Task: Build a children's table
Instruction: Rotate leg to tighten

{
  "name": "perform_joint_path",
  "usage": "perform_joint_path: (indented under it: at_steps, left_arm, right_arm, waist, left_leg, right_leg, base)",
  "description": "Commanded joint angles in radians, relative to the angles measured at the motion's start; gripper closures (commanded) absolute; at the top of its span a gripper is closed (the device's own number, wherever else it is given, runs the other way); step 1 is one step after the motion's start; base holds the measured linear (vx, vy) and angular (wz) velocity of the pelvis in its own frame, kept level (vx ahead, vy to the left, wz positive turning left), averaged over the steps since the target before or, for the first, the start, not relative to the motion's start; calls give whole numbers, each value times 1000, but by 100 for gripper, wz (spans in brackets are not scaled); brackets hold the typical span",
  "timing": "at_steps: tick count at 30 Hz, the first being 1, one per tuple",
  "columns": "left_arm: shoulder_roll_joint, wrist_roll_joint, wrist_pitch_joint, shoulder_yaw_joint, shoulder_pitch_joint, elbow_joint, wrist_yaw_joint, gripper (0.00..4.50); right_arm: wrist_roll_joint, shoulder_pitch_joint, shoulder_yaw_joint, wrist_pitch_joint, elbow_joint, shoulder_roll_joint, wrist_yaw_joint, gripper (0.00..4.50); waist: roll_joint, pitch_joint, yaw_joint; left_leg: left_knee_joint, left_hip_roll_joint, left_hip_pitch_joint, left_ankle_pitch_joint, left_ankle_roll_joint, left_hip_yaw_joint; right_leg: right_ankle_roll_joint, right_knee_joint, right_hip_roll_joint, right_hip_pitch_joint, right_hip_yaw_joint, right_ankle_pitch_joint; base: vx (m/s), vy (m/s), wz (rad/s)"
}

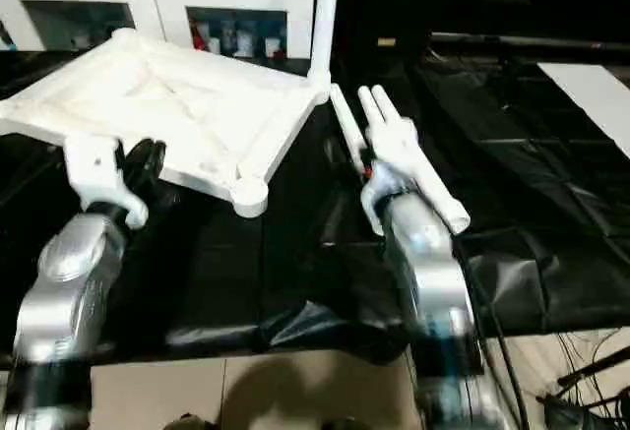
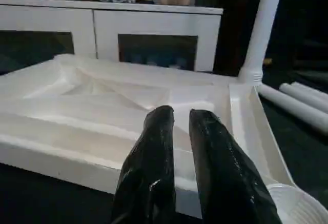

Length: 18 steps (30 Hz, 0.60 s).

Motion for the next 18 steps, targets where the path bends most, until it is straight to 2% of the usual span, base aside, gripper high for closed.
perform_joint_path:
  at_steps: [1, 3, 5, 6, 7, 8, 9, 10, 11, 12, 13, 14, 15, 16, 18]
  left_arm:
    - [-11, 21, 13, -31, 21, -15, 4, 373]
    - [-26, 10, 4, -38, 30, -20, 7, 373]
    - [-28, 12, 0, -47, 35, -27, 13, 373]
    - [-27, 13, 1, -49, 35, -28, 13, 373]
    - [-22, 15, 7, -56, 40, -35, 13, 373]
    - [-23, 14, 18, -57, 45, -44, 15, 373]
    - [-23, 13, 22, -57, 48, -48, 15, 373]
    - [-23, 13, 26, -57, 55, -55, 15, 373]
    - [-23, 14, 28, -58, 57, -57, 15, 373]
    - [-21, 17, 30, -58, 61, -61, 15, 373]
    - [-21, 18, 27, -58, 64, -63, 14, 373]
    - [-21, 18, 25, -57, 65, -64, 13, 373]
    - [-22, 19, 24, -57, 66, -65, 13, 373]
    - [-21, 21, 24, -58, 66, -66, 13, 373]
    - [-17, 25, 22, -62, 66, -67, 12, 373]
  right_arm:
    - [6, -3, 11, 39, -46, 3, -7, 72]
    - [18, 1, 21, 47, -49, 6, 1, 72]
    - [27, 5, 23, 46, -49, 10, 8, 72]
    - [28, 6, 24, 45, -48, 9, 11, 72]
    - [31, 12, 33, 30, -42, 2, 34, 72]
    - [30, 16, 34, 30, -43, 0, 39, 72]
    - [29, 18, 34, 31, -43, -1, 41, 72]
    - [29, 19, 33, 34, -46, -2, 38, 72]
    - [31, 19, 32, 37, -49, -2, 37, 72]
    - [34, 18, 31, 41, -53, -2, 36, 72]
    - [38, 18, 30, 44, -56, -2, 38, 72]
    - [41, 18, 30, 47, -59, -1, 40, 72]
    - [43, 18, 31, 48, -59, -2, 42, 72]
    - [42, 17, 34, 48, -58, -3, 45, 72]
    - [39, 17, 40, 46, -54, -7, 47, 72]
  waist:
    - [3, -71, -4]
    - [4, -69, -4]
    - [-3, -63, -6]
    - [1, -60, -9]
    - [0, -58, -13]
    - [1, -55, -15]
    - [4, -51, -20]
    - [3, -48, -26]
    - [6, -46, -29]
    - [7, -41, -40]
    - [12, -41, -46]
    - [14, -44, -49]
    - [11, -50, -50]
    - [9, -59, -49]
    - [5, -63, -48]
  left_leg:
    - [-67, -8, 4, -287, 17, 13]
    - [-66, -7, 7, -301, 12, 12]
    - [-70, -9, 21, -400, 7, 11]
    - [-70, -12, 37, -473, 4, 8]
    - [-70, -13, 55, -532, 10, 5]
    - [-70, -14, 63, -552, 16, 5]
    - [-73, -15, 83, -591, 29, 4]
    - [-77, -15, 92, -610, 40, 1]
    - [-81, -13, 95, -616, 42, -1]
    - [-84, -10, 104, -649, 44, -5]
    - [-89, -7, 101, -665, 45, -12]
    - [-91, -6, 100, -663, 44, -14]
    - [-93, -10, 85, -629, 42, -16]
    - [-93, -13, 83, -575, 50, -12]
    - [-93, -17, 78, -522, 61, -6]
  right_leg:
    - [-89, -93, -44, 48, 42, -304]
    - [-75, -96, -46, 45, 42, -335]
    - [-42, -106, -45, 44, 36, -477]
    - [-10, -121, -43, 39, 29, -593]
    - [4, -133, -37, 40, 16, -660]
    - [6, -142, -34, 41, 10, -677]
    - [0, -154, -27, 48, -6, -698]
    - [-7, -163, -25, 59, -17, -691]
    - [-12, -165, -25, 63, -21, -684]
    - [-13, -172, -26, 70, -33, -684]
    - [-14, -169, -34, 85, -38, -676]
    - [-17, -167, -37, 93, -39, -670]
    - [-13, -167, -44, 114, -37, -669]
    - [-34, -163, -51, 119, -23, -641]
    - [-65, -158, -52, 122, -13, -614]
  base:
    - [0, 0, 0]
    - [0, 0, 0]
    - [0, 0, 0]
    - [0, 0, 0]
    - [0, 0, 0]
    - [0, 0, 0]
    - [0, 0, 0]
    - [0, 0, 0]
    - [0, 0, 0]
    - [0, 0, 0]
    - [46, 41, -22]
    - [46, 41, -22]
    - [60, 41, -26]
    - [0, 0, 0]
    - [29, 6, -2]
